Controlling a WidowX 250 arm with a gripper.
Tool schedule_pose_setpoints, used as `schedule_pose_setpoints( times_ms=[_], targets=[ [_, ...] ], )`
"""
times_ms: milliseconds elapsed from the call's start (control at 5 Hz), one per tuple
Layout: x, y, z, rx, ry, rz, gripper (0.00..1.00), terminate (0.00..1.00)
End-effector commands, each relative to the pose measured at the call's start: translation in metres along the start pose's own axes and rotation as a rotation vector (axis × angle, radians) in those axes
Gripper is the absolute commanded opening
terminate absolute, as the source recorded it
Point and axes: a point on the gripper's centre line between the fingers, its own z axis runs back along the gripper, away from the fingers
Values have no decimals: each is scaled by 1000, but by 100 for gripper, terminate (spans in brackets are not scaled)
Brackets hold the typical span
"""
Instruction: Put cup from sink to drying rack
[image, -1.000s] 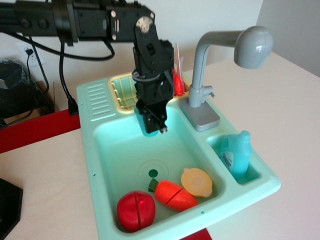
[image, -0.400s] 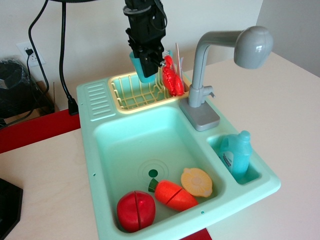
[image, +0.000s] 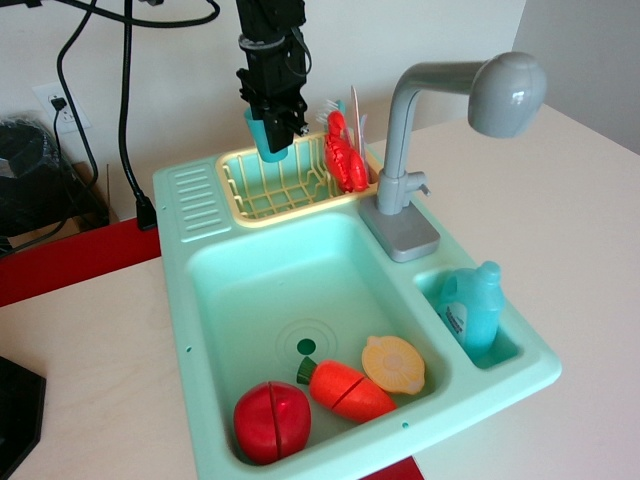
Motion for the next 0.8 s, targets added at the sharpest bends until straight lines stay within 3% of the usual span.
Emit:
schedule_pose_setpoints(
  times_ms=[0,600],
  targets=[
    [7,13,-4,6,-23,11,0,0],
    [3,8,-49,16,28,8,0,0]
  ],
)
